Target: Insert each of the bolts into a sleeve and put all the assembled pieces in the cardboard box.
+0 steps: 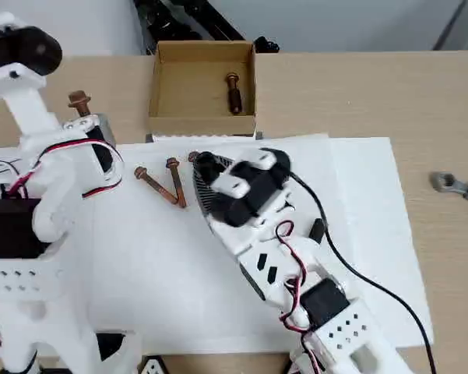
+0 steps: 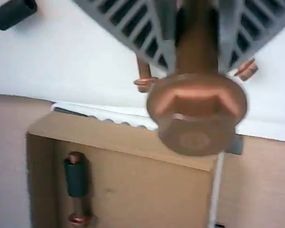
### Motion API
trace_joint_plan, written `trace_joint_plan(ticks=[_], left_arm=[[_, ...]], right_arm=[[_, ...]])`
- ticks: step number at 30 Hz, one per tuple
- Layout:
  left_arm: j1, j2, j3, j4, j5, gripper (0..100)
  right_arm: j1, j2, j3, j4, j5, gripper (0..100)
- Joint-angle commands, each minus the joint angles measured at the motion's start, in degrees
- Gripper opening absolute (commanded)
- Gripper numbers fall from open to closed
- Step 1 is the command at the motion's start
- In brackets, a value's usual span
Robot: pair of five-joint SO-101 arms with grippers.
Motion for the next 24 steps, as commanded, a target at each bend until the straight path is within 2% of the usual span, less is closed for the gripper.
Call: trace_joint_plan(ticks=[1,5,8,16,24], left_arm=[[3.96,-1.85,-2.51,-1.41,0.7,1],[6.59,-3.25,-0.84,-3.6,3.25,1],[8.62,-7.91,4.53,-8.26,3.69,1],[17.93,-22.51,25.01,-21.36,-2.11,1],[19.16,-23.65,28.0,-29.89,-3.25,1]], right_arm=[[0.57,-2.15,0.53,-2.15,-3.52,0.2],[-0.13,-1.8,0.62,-2.33,-4.04,0.2],[-2.86,-1.71,0.44,-2.51,-2.99,0.2],[-4.53,-1.63,0.79,-2.07,-2.46,0.2],[-4.53,-1.63,1.41,-2.07,-2.37,0.2]])
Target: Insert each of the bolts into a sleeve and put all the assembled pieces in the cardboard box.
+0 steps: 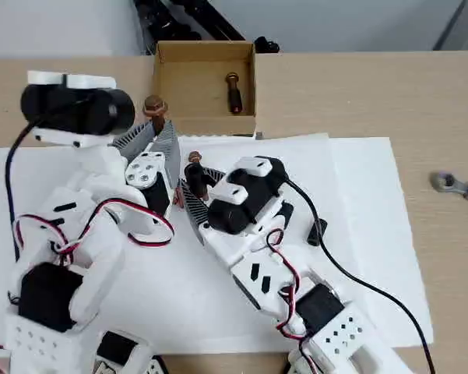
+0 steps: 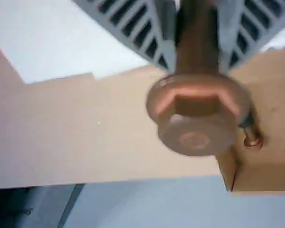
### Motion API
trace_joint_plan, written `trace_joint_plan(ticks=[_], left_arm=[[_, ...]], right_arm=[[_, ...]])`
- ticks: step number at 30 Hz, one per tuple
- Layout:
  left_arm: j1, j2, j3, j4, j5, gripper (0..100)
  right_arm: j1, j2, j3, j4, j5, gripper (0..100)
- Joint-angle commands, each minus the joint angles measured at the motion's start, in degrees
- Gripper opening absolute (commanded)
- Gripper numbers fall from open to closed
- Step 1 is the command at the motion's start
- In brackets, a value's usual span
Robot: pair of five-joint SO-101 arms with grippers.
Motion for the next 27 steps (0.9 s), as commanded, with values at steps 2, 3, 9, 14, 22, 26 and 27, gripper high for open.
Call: trace_joint_plan(ticks=[2,3,9,14,22,26,27], left_arm=[[1.93,-1.14,0.4,-4.66,-1.32,1],[2.55,-1.14,0.75,-5.01,-1.32,1],[4.04,-1.23,2.33,-5.8,0.0,1],[4.04,-1.32,4.97,-8.88,1.58,1],[3.96,-1.41,11.38,-13.1,2.46,1],[3.69,-1.76,11.03,-12.75,2.55,1],[3.69,-1.76,11.03,-12.48,2.55,1]], right_arm=[[-0.31,-0.92,-0.44,-1.1,0.7,0.2],[-0.22,-0.92,-0.44,-1.1,0.7,0.2],[-0.22,-0.92,-0.44,-1.1,0.7,0.2],[-0.22,-0.92,-0.44,-1.1,0.7,0.2],[-0.22,-0.92,-0.44,-1.01,0.7,0.2],[-0.22,-0.92,-0.44,-1.01,0.7,0.2],[-0.22,-0.92,-0.44,-0.66,0.7,0.2]])
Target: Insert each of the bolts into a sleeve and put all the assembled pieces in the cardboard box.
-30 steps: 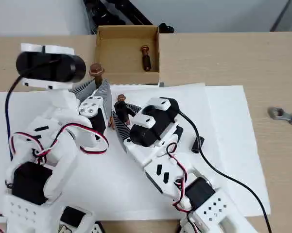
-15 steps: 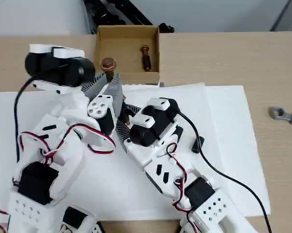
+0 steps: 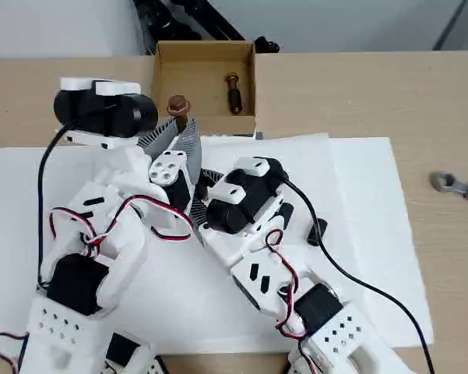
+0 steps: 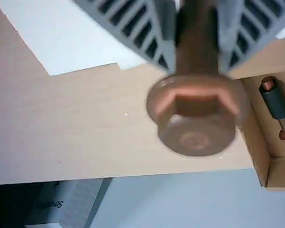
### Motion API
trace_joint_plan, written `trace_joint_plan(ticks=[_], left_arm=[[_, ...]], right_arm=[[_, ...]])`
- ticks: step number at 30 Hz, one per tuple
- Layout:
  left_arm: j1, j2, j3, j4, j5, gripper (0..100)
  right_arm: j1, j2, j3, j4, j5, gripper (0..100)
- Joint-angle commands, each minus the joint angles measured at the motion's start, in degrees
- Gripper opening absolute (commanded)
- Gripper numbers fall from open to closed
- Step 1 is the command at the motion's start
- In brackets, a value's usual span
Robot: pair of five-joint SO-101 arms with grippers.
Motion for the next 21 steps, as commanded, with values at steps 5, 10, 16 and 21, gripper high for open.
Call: trace_joint_plan(ticks=[5,10,16,21], left_arm=[[0.44,-0.88,-2.42,3.78,0.35,1],[0.18,-0.79,-8.75,9.41,0.26,1],[0.53,-0.44,-10.07,11.78,-0.26,1],[1.76,-0.44,-7.96,11.43,-0.09,1]], right_arm=[[-0.22,-0.92,-0.97,-0.31,0.7,0.2],[-0.22,-0.92,-0.97,-0.31,0.7,0.2],[-0.13,-0.92,-0.97,-0.31,0.7,0.2],[-0.13,-0.92,-0.97,-0.31,0.7,0.2]])
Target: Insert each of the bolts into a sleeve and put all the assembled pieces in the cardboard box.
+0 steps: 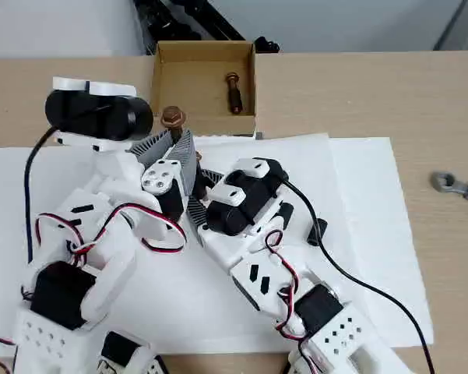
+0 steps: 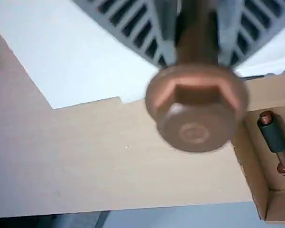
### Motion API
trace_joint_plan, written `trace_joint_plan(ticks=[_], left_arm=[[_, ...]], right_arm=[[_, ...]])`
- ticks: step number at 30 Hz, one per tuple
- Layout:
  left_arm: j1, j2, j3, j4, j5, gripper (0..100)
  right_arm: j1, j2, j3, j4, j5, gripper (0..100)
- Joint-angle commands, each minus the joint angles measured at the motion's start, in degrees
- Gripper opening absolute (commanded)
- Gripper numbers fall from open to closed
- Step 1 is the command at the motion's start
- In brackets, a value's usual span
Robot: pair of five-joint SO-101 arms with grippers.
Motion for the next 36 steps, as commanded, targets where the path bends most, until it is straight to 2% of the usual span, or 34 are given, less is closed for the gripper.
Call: trace_joint_plan(ticks=[1,22,26,28,32,36], left_arm=[[1.67,-0.53,-0.13,-0.18,0.0,1],[2.9,-0.53,3.12,0.44,0.53,1],[1.14,-0.88,3.12,0.44,0.62,1],[0.44,-0.88,3.21,0.53,0.62,3],[0.7,-0.79,2.95,2.2,0.7,15],[0.7,-0.88,3.03,2.9,0.88,17]], right_arm=[[0.04,-0.92,-0.88,-0.31,0.53,0.2],[0.22,-0.92,-0.88,-0.31,0.53,0.2],[0.22,-0.92,-0.88,-0.31,0.53,0.2],[0.22,-0.92,-0.88,-0.31,0.53,0.2],[0.22,-0.92,-0.88,-0.31,0.62,0.2],[0.22,-0.92,-0.88,-0.31,0.62,0.2]])
